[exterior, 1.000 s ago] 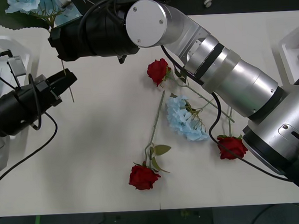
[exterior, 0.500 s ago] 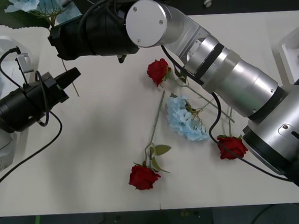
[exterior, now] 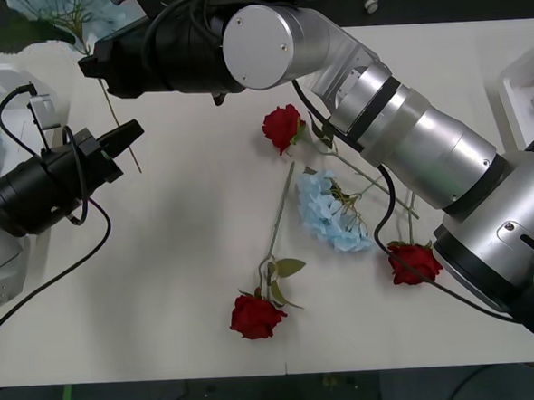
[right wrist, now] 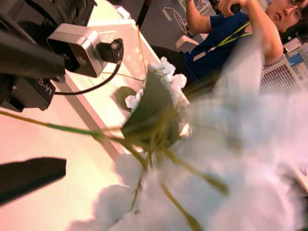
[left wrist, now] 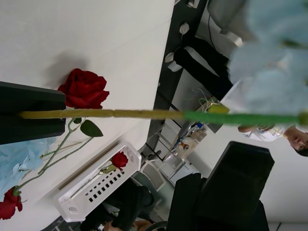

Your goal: Put the red flowers into the right box and the blue flowers into the left box

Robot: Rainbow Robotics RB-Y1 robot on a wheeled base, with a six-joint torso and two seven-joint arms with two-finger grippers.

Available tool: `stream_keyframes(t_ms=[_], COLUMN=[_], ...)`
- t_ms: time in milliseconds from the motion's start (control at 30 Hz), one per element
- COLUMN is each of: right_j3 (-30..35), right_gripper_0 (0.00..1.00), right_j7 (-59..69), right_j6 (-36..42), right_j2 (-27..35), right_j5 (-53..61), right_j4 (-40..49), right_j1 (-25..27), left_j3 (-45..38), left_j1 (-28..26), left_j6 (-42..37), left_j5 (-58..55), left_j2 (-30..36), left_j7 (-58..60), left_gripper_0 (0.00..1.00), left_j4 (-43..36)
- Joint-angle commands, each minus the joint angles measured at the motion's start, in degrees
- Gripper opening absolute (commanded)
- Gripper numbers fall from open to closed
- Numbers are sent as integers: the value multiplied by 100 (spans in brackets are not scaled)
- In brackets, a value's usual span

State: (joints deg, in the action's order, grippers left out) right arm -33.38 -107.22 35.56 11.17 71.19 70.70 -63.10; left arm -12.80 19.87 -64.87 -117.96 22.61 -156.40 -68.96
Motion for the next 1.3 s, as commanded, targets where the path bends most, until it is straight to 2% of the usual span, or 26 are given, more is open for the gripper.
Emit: stream_keyframes(t_ms=[33, 267, 400, 600, 733, 1033, 1300], right_j3=[-37, -221, -529, -766, -766, -766, -766], right_gripper_0=[100, 100, 100, 100, 100, 100, 100], right_j7=[-27, -194, -264, -897, -1855, -4729, -4778], right_j6=[-128, -119, 276, 1498, 2219, 3388, 3933], right_j2=[-27, 333, 957, 2214, 3023, 4517, 5572], right_j5=[-88, -88, -88, 158, 545, 1160, 1336], right_j4=[128, 242, 550, 1174, 1499, 1895, 2431], right_j1=[-343, -396, -431, -422, -343, -44, 360], left_j3=[-197, -627, -821, -1155, -1199, -1559, -1884], left_j1=[236, 236, 236, 236, 228, 228, 228], left_j6=[53, 27, 159, 660, 1249, 1372, 1530], left_j5=[19, 239, 494, 1223, 2102, 4115, 5433], left_j2=[77, 736, 1281, 1905, 2345, 2916, 3285], left_j7=[140, 558, 1314, 2219, 2975, 3713, 3704], left_gripper_0=[0, 0, 0, 0, 0, 0, 0], left_j4=[-170, -197, -188, -188, -153, 155, 735])
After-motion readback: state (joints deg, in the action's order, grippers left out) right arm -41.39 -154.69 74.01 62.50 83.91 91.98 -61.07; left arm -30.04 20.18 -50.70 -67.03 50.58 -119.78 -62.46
